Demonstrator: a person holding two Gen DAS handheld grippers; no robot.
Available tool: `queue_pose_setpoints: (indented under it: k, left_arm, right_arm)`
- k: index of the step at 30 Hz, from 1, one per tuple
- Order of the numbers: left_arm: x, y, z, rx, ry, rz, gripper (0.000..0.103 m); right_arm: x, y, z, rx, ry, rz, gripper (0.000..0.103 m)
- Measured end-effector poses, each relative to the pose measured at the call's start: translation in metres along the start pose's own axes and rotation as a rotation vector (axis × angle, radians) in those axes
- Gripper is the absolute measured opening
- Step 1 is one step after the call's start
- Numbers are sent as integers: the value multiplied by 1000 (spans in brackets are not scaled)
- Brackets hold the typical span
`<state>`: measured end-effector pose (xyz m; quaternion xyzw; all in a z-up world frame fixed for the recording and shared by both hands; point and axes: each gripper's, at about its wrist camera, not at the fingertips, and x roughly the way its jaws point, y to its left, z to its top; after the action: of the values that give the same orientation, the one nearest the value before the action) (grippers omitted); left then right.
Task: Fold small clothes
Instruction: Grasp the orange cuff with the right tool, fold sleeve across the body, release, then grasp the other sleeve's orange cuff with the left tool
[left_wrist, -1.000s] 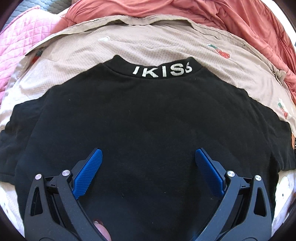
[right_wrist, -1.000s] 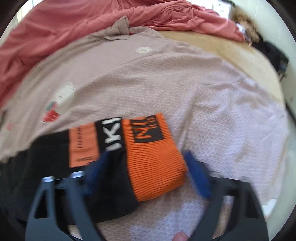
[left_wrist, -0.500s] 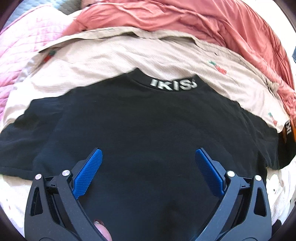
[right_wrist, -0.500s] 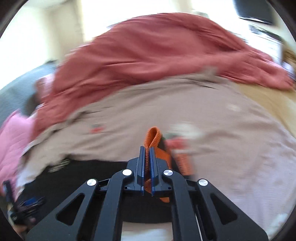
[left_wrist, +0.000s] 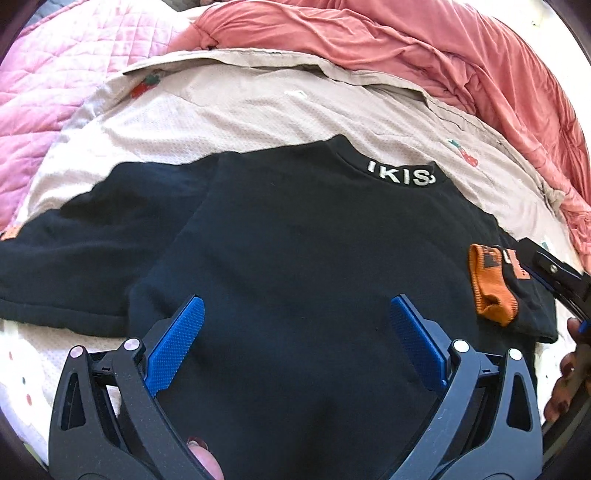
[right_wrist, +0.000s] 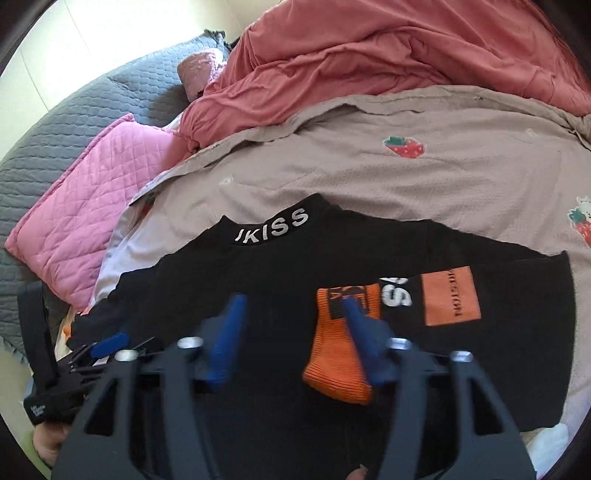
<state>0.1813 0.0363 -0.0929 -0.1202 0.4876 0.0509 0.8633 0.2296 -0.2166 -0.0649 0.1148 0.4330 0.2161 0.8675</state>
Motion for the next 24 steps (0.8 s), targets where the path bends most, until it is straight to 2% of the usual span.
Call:
queue_pose_setpoints:
  k: [3, 4, 8, 9, 12, 15, 17, 18, 19, 20, 21, 22, 24]
  left_arm:
    - [3, -14, 0, 2, 17, -53, 94]
    - [4, -23, 1, 12, 23, -76, 94]
    - [11, -71, 9, 58, 58, -204, 94]
    - [17, -85, 11, 57, 82, -263, 94]
    - [37, -116, 13, 38, 151, -340, 93]
    - [56, -138, 12, 39, 198, -336, 90]
    - [67, -149, 8, 44, 223, -298, 86]
    - [66, -152, 7, 50, 218, -285, 74]
    - [66, -156, 7, 60, 211, -273, 54]
    - [66, -159, 7, 66, 205, -250, 44]
    - [65, -161, 8, 66, 203, -230, 27]
    - [64, -161, 10, 67, 201, -218, 15]
    - [61, -158, 13, 78, 195, -182, 2]
  right_arm:
    - [-21, -18, 1, 9, -46, -39, 64]
    - [-30, -28, 2, 16, -57, -78, 68]
    - [-44, -68, -2, 36, -57, -249, 68]
    - [-46, -77, -3, 44, -54, -282, 68]
    - [-50, -98, -8, 64, -46, -327, 68]
    - [-55, -110, -9, 91, -62, -328, 68]
    - [-58, -114, -8, 98, -73, -326, 68]
    - [-58, -115, -8, 99, -76, -325, 68]
    - [-57, -115, -7, 100, -78, -325, 68]
    - [-57, -116, -7, 105, -77, -320, 68]
    - [-57, -118, -7, 110, -77, -315, 68]
    - [-57, -119, -7, 116, -77, -313, 68]
    - [-59, -120, -7, 128, -80, -303, 68]
